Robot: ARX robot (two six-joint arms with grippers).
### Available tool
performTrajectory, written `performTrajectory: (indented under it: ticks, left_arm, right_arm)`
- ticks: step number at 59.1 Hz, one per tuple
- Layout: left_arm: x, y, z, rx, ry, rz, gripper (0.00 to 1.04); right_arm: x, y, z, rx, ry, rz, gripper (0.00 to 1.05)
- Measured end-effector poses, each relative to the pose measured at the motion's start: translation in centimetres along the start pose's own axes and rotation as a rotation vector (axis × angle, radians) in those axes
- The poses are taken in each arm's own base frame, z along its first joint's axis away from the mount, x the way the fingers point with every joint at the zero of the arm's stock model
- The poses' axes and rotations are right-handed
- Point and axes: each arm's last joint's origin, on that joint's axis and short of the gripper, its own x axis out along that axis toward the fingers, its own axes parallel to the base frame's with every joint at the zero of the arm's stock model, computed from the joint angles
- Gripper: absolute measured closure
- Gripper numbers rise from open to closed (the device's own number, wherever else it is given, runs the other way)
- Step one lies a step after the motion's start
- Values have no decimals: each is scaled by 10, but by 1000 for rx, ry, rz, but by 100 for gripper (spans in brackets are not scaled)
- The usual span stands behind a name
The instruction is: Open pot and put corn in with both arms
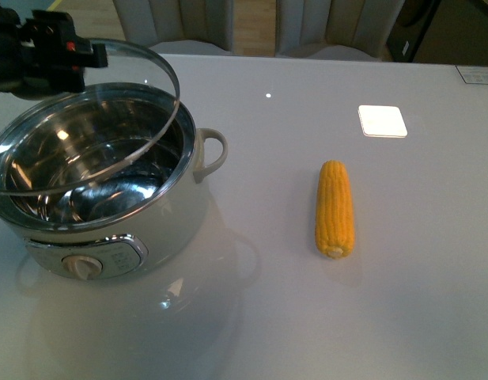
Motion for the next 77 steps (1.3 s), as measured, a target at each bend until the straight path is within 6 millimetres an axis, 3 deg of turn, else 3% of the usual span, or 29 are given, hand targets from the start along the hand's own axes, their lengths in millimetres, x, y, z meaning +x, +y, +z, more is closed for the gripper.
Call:
performTrajectory:
  ticks: [9, 19, 58, 77]
  left_arm:
    - [-11, 19, 15, -12, -50, 37, 64]
    - [-23, 42, 17, -13, -62, 88, 64]
    - [-68, 132, -15, -60, -66, 254, 64]
    - [-74, 166, -44, -77, -35, 322, 64]
  right_arm:
    - [0, 0, 0, 0, 0, 0, 9]
    - [0, 0, 0, 0, 0, 0, 9]
    - [0, 0, 0, 0, 0, 0, 9]
    - [0, 0, 0, 0, 0, 0, 9]
